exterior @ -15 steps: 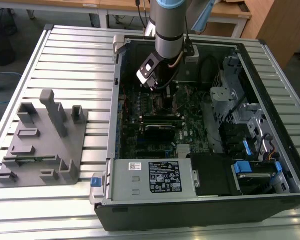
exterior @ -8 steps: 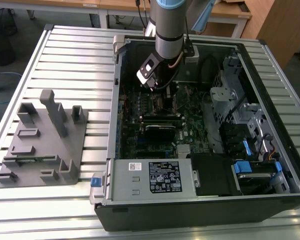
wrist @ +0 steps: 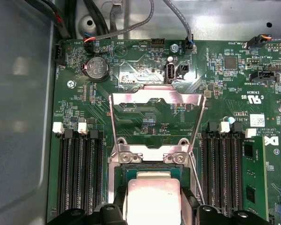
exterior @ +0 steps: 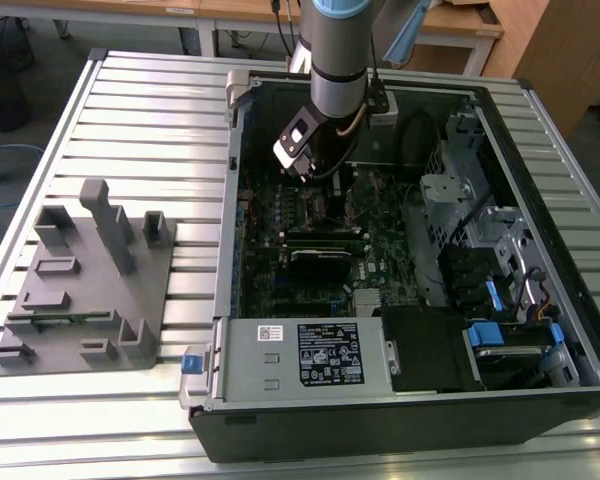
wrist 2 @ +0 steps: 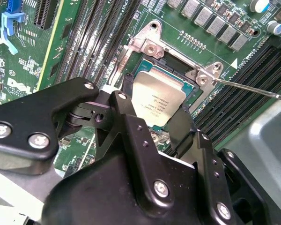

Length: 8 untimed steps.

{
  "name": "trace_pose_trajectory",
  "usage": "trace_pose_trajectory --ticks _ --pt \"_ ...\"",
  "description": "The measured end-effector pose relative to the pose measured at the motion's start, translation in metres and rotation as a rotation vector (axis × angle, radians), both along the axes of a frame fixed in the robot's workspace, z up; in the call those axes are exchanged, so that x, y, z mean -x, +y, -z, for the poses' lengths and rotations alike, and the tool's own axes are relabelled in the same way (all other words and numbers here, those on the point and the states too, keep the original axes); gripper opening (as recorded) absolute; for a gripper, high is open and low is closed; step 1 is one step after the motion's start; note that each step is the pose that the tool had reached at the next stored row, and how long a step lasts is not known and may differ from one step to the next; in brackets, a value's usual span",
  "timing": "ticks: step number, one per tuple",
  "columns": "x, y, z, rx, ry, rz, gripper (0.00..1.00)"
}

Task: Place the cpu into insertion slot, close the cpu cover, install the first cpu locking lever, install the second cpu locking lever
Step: 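Place the cpu into insertion slot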

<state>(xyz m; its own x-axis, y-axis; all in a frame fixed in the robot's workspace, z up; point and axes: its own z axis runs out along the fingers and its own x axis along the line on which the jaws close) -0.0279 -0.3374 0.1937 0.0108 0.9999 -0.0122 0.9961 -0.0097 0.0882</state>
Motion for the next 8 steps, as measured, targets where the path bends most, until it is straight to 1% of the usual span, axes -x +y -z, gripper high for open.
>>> trace_pose_trajectory --ticks 8 --pt "-0.0001 0.0001 -0.0001 -0.0003 -0.0003 0.006 0.54"
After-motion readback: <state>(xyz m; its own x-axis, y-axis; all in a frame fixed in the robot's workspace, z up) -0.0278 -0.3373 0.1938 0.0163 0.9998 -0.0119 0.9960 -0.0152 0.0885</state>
